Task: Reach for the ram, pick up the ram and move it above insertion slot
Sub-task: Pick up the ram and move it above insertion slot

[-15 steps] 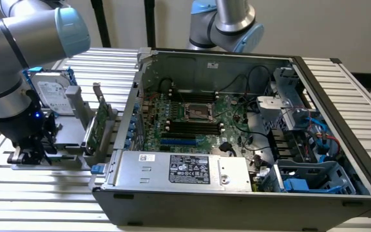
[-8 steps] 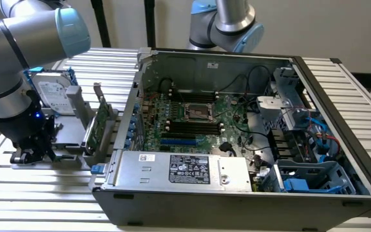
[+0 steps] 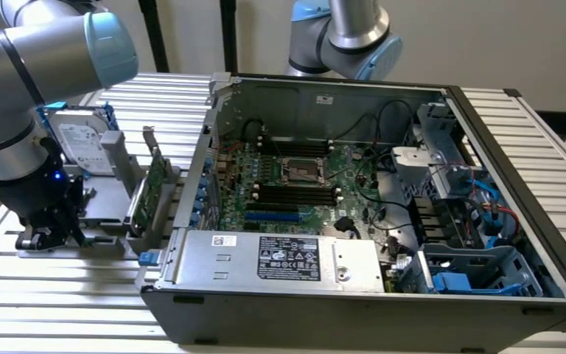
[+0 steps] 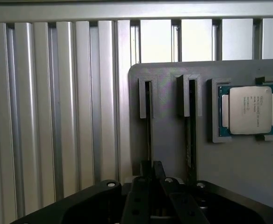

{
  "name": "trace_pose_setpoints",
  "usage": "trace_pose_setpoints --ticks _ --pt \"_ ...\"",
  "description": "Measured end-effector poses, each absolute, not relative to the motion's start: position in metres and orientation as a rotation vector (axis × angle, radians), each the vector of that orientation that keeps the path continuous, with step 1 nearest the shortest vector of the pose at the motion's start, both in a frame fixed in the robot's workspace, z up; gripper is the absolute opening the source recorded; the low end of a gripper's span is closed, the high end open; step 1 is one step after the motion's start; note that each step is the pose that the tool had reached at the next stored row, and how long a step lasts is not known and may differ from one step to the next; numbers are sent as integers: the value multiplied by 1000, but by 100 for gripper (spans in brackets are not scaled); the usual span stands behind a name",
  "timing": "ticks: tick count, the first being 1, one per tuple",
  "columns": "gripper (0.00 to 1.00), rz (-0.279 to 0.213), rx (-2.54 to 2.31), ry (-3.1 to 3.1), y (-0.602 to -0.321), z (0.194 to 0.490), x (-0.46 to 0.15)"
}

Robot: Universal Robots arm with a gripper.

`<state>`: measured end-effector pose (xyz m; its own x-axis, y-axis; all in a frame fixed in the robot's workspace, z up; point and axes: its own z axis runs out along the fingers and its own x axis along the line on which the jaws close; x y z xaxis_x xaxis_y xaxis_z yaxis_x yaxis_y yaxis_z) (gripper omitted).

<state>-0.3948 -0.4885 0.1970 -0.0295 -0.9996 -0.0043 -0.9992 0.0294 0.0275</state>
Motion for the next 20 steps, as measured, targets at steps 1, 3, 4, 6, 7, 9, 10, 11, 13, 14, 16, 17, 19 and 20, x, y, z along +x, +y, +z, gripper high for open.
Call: trace_pose_setpoints --ticks 1,3,4,6,7,9,10,11,13,14,16,17,19,20 --pt "14 -36 2174 -2245 -488 197 -395" --pt "14 -36 2166 -2254 -488 197 -395" --pt "14 -36 2160 -2259 -489 197 -395" --pt "14 -36 2143 -2275 -489 197 -395" --pt "14 -36 2135 -2283 -489 197 -395" --pt "14 -36 2128 -2290 -489 197 -395" --pt "14 -36 2128 -2290 -489 197 -395" --pt "14 -36 2128 -2290 -489 197 -395" --pt "14 -36 2128 -2290 -489 197 -395" --pt "14 -36 2128 -2290 -489 197 -395" --pt "14 -36 2128 -2290 -489 197 -395" --pt "14 -36 2128 -2290 -489 197 -395" --pt "14 -36 2128 -2290 -489 197 -395" --pt "14 -36 2128 -2290 -489 198 -395"
